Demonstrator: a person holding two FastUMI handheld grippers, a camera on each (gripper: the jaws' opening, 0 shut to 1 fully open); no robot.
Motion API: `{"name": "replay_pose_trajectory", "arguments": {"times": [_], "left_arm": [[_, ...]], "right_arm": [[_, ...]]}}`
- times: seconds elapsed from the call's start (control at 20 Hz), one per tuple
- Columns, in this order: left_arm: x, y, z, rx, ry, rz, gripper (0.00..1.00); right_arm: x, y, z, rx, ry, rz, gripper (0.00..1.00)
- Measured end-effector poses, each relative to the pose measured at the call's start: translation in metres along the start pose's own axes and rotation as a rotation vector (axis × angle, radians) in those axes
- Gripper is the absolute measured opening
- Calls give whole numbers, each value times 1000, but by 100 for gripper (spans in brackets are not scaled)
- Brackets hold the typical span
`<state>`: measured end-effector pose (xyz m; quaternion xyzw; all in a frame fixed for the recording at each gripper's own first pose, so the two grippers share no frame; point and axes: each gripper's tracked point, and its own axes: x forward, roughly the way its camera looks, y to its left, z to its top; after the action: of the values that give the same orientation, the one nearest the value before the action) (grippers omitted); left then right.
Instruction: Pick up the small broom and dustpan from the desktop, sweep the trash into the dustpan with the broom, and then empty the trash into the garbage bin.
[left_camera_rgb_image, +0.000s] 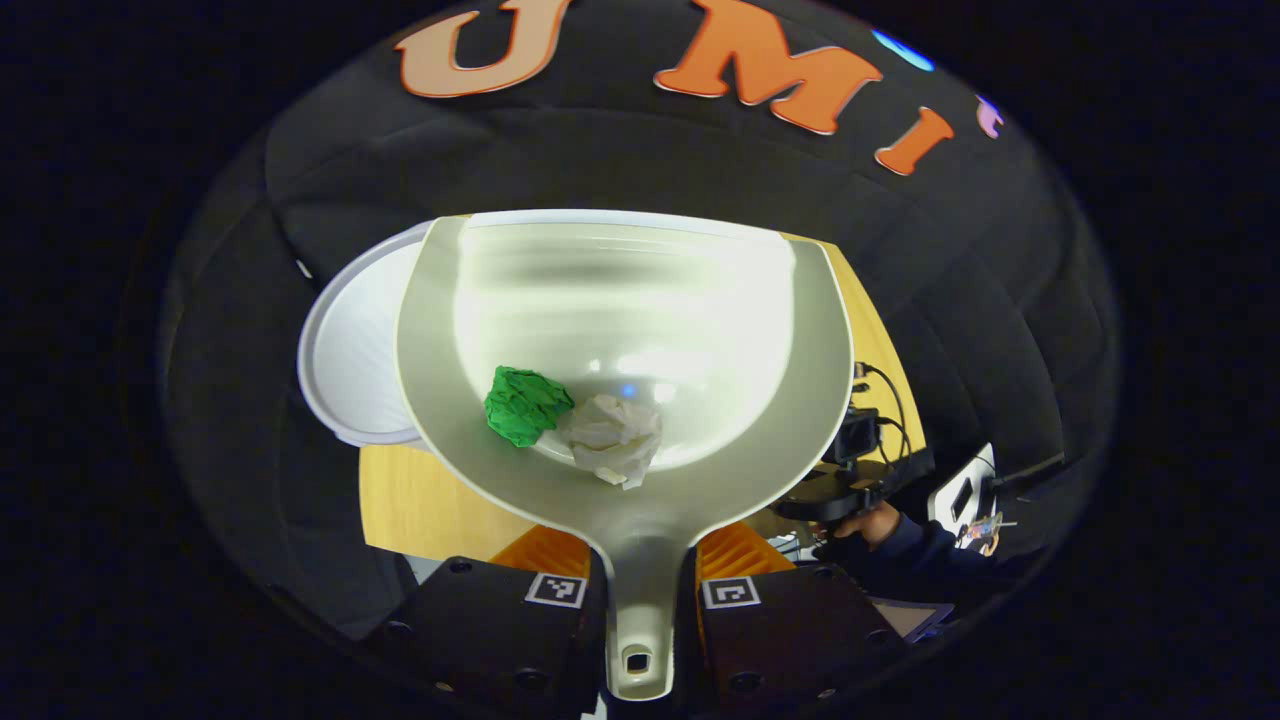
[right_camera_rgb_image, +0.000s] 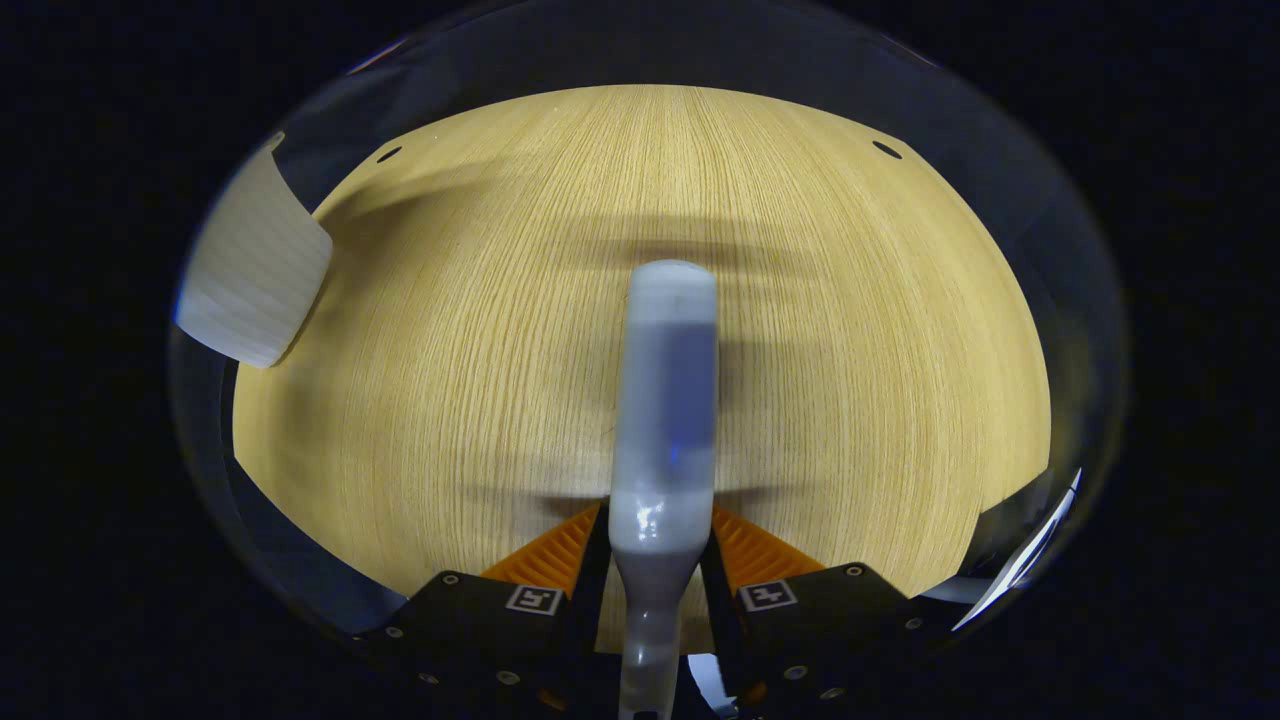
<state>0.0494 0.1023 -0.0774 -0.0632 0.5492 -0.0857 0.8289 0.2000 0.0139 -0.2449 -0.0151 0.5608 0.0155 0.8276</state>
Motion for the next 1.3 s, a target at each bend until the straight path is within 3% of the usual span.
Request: {"name": "replay_pose_trajectory", "arguments": {"times": [0.05,0.1,0.2,0.3,0.45,0.6,0.95,1.3], "left_arm": [[-4,21,2,-16,-4,33,28],[-7,42,4,-29,-3,64,28],[-12,83,7,-34,-13,123,28],[-14,128,3,-15,-8,198,28],[-13,183,3,25,16,295,28],[-5,235,1,134,61,419,28],[-27,261,9,449,149,641,28],[-52,298,26,807,205,889,28]], "right_arm": [[0,-2,2,0,-2,-4,46],[-1,-2,3,2,-8,-3,62],[-3,-6,9,8,-28,-9,74],[-7,-10,16,15,-46,-9,80],[-21,-13,22,17,-81,-10,84],[-40,-18,36,30,-148,-9,89],[-89,-46,73,80,-316,-61,93],[-101,-50,78,78,-351,-72,95]]}}
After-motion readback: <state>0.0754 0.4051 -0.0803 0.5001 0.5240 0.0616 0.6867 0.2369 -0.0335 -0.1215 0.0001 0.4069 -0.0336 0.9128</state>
